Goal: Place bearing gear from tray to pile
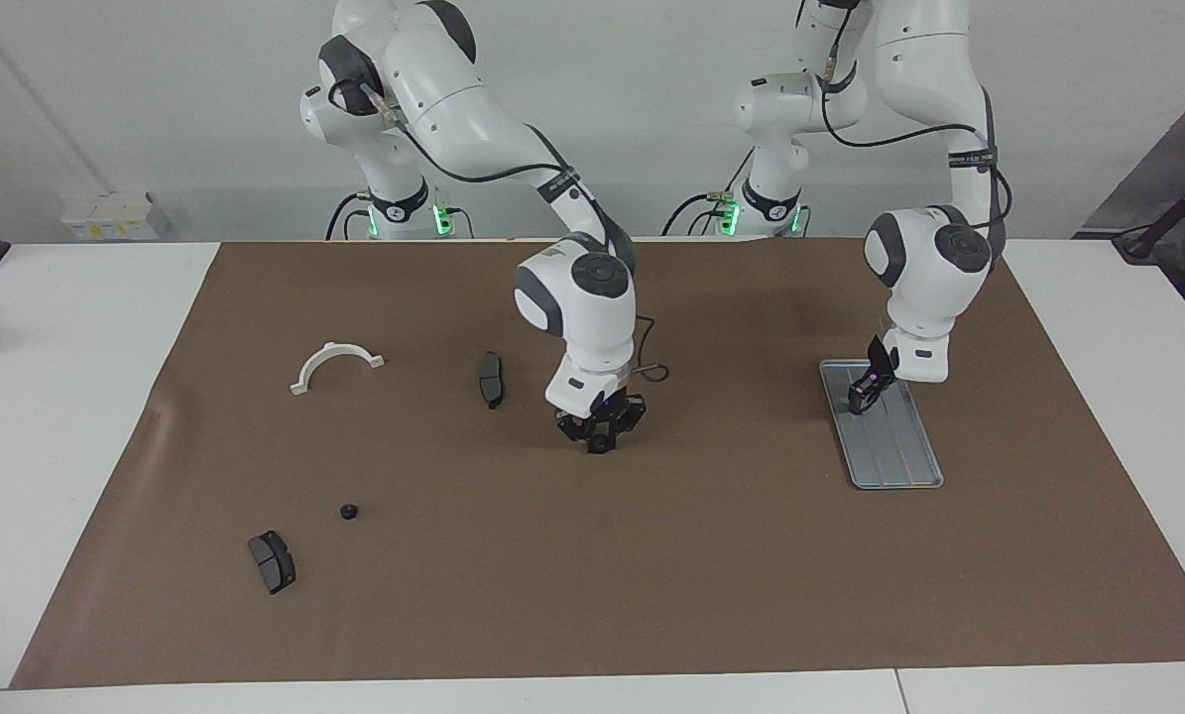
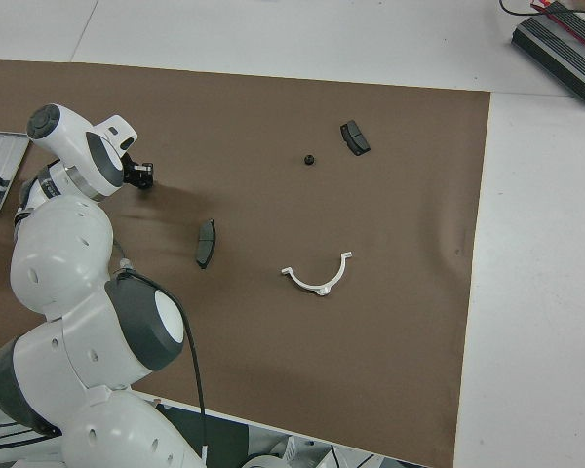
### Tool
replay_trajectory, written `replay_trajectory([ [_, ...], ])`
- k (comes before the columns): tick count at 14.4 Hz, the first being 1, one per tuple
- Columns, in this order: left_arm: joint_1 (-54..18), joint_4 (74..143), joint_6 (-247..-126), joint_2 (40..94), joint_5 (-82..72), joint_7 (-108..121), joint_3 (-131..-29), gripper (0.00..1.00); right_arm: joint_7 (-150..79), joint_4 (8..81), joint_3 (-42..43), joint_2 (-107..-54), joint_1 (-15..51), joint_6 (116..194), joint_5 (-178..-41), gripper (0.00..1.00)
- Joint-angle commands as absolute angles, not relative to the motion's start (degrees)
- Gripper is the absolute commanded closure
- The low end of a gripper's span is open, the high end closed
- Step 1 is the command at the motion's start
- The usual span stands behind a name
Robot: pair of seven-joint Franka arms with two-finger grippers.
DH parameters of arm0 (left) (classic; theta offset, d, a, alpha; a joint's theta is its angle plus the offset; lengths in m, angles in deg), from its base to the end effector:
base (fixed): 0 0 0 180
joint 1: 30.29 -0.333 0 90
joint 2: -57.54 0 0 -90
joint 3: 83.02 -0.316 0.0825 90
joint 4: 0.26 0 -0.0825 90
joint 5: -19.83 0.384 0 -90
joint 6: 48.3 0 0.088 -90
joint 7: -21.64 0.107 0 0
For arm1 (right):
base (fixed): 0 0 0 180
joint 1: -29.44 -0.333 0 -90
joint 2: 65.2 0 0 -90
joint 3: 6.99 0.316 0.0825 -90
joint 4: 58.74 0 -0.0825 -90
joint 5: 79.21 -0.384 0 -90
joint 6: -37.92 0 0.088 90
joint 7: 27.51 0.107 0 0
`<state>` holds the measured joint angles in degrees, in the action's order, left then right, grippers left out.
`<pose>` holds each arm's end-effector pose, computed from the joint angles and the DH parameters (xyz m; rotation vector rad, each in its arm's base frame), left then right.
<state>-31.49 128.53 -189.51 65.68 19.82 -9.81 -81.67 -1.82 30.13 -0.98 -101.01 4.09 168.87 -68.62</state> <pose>0.5446 -0.0014 0.3098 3.0002 0.8413 0.1106 0.6179 0.3578 0.2956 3.0987 0.2938 0.2205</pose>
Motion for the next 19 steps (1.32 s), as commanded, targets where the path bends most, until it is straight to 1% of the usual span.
replay_trajectory([
  [1,-31.44,121.24,-181.13,65.54,20.53,-8.68,-81.44,1.00,-9.90,30.12,-0.05,-98.87,10.43,166.51,-67.88,0.96],
  [3,-30.21,117.27,-178.47,65.54,20.53,-8.15,-81.27,1.00,-14.65,30.21,0.04,-98.51,14.65,166.07,-68.14,0.96],
  [5,-27.50,115.94,-178.46,65.54,20.53,-8.24,-80.92,1.00,-20.09,30.73,0.04,-97.72,18.96,165.19,-68.14,0.96],
  [10,-14.94,114.88,-181.61,66.15,19.13,-9.20,-80.83,1.00,-25.65,33.63,0.13,-96.14,28.01,162.64,-68.40,0.96],
  [12,-8.97,114.27,-185.12,67.73,15.27,-15.31,-80.91,1.00,-27.93,36.52,0.13,-93.86,30.48,161.94,-68.75,0.96],
  [14,-4.13,110.77,-186.81,72.90,15.34,-22.28,-80.91,1.00,-28.12,40.03,0.22,-91.49,32.68,160.89,-69.37,0.94],
  [16,-1.65,108.21,-188.82,77.30,15.43,-24.66,-80.91,0.98,-27.86,43.28,0.22,-89.12,33.48,160.01,-69.72,0.94],
  [17,-0.42,108.29,-189.88,78.10,15.43,-25.37,-81.00,0.96,-27.94,44.87,0.22,-88.15,33.57,160.09,-69.81,0.94],
  [18,0.02,108.55,-190.67,78.37,15.43,-25.55,-80.91,0.94,-27.86,46.19,0.22,-87.70,33.66,160.35,-69.81,0.91],
  [19,0.20,108.55,-191.29,78.89,15.43,-26.16,-80.83,0.87,-27.42,46.99,0.22,-87.52,33.92,160.70,-70.16,0.87],
])
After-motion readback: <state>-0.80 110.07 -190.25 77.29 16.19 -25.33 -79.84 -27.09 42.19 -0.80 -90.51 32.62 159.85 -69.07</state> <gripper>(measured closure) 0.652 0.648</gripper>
